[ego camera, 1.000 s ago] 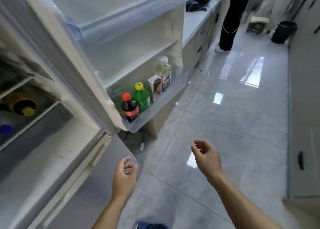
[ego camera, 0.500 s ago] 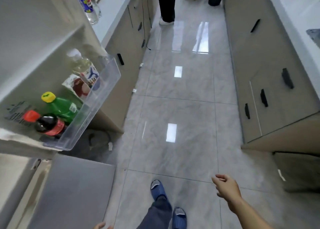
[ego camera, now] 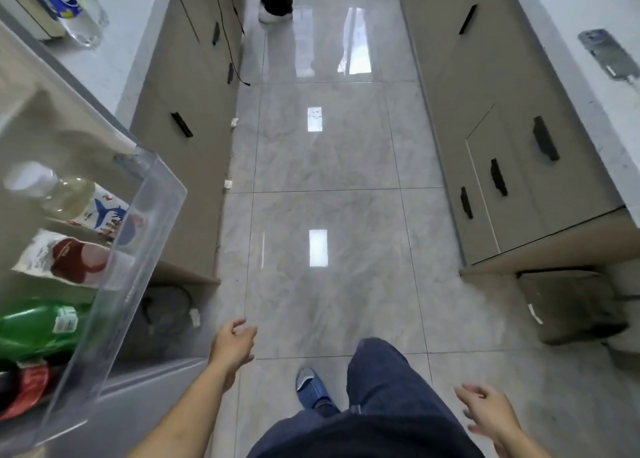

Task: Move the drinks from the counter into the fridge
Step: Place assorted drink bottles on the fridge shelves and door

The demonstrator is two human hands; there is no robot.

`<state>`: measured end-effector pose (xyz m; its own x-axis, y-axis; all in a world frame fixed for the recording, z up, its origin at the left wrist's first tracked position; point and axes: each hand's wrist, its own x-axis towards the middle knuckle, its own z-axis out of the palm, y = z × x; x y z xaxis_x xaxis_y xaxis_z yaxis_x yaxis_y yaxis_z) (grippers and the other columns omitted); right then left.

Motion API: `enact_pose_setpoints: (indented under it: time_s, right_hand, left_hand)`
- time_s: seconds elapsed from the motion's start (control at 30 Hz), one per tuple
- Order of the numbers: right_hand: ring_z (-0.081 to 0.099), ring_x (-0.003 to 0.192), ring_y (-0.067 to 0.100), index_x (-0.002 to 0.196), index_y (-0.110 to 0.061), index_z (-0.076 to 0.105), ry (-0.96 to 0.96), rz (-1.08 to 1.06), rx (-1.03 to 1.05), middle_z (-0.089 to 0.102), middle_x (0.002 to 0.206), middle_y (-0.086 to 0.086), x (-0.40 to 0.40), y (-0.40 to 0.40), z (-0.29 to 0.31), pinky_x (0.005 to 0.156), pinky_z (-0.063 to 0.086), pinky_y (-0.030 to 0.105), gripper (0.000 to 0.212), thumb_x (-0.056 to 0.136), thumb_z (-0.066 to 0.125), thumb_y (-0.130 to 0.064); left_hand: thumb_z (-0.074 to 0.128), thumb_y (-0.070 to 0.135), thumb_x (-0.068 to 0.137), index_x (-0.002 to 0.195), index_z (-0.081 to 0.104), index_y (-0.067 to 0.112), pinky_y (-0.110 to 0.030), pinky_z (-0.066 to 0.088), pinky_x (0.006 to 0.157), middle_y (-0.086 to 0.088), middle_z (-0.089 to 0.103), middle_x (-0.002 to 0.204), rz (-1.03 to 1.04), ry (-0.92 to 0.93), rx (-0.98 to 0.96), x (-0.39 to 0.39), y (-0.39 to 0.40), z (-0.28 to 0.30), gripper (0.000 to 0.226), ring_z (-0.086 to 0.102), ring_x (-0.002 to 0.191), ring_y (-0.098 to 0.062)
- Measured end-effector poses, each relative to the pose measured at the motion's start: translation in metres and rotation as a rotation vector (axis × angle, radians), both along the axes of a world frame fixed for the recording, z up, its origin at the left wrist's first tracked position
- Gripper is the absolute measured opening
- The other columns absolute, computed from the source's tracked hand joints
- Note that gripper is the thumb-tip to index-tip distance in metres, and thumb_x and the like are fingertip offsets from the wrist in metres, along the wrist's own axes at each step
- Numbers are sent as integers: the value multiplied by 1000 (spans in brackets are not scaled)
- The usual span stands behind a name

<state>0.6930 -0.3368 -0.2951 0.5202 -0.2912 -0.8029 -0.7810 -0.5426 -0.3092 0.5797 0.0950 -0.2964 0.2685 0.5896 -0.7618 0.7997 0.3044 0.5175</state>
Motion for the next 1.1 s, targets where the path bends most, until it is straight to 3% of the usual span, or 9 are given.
enact_pose_setpoints:
  time_s: [0.17,0.27,0.33,0.53,0.63,0.7,0.87,1.0,1.1]
  right_hand:
    - [60,79,32,106,-5,65,47,-20,-6,65,92,15,56,12,-16,67,51,36,20,90,71,-14]
    - [59,77,27,101,2,64,52,34,3,64,93,10,115,29,-20,62,49,31,17,90,68,-12]
    - [60,79,25,102,-5,63,53,77,7,66,95,9,165,45,-16,67,49,33,14,91,67,-14]
    - [61,96,30,117,-9,60,-10,307,74,64,106,13,328,127,5,76,52,38,26,94,65,-21]
    - [62,91,26,112,-12,58,-56,380,123,64,102,12,396,180,17,80,54,42,22,94,65,-23]
    - [60,82,23,110,-11,58,-86,439,166,64,96,8,434,215,21,73,53,37,22,93,66,-24]
    - [54,67,19,101,-13,61,-99,570,242,59,78,2,495,299,18,60,46,29,13,92,66,-21]
    - [51,63,19,95,-15,62,-86,639,227,57,73,1,525,353,9,60,45,30,11,90,67,-23]
    - [55,66,20,98,-17,64,-68,709,184,61,76,4,542,387,8,59,48,31,11,92,65,-26]
  left_hand:
    - [63,19,96,132,52,12,-34,55,71,-19,59,120,4,-45,-14,87,27,-4,38,65,98,-30]
    - [65,21,95,132,52,12,-38,56,77,-18,59,120,38,-8,-5,123,36,-8,41,65,99,-30]
    - [64,20,96,134,51,11,-42,56,82,-18,59,120,57,41,7,141,38,-4,41,63,100,-31]
    - [59,15,99,137,50,9,-43,52,85,-21,59,124,146,100,29,185,38,9,40,59,103,-32]
    - [60,16,98,137,50,8,-46,51,90,-22,57,127,173,136,28,202,42,10,40,59,105,-33]
    - [60,15,98,136,51,8,-48,51,92,-22,56,128,223,158,28,211,47,9,40,59,107,-35]
    - [60,16,98,131,54,7,-44,52,80,-21,58,125,333,232,10,228,75,-6,35,59,101,-35]
    - [60,16,97,129,54,8,-49,53,86,-22,59,124,431,251,-28,248,110,-23,33,59,110,-40]
    - [60,17,95,126,56,10,-45,55,77,-23,60,125,475,248,-46,273,145,-28,32,59,110,-41]
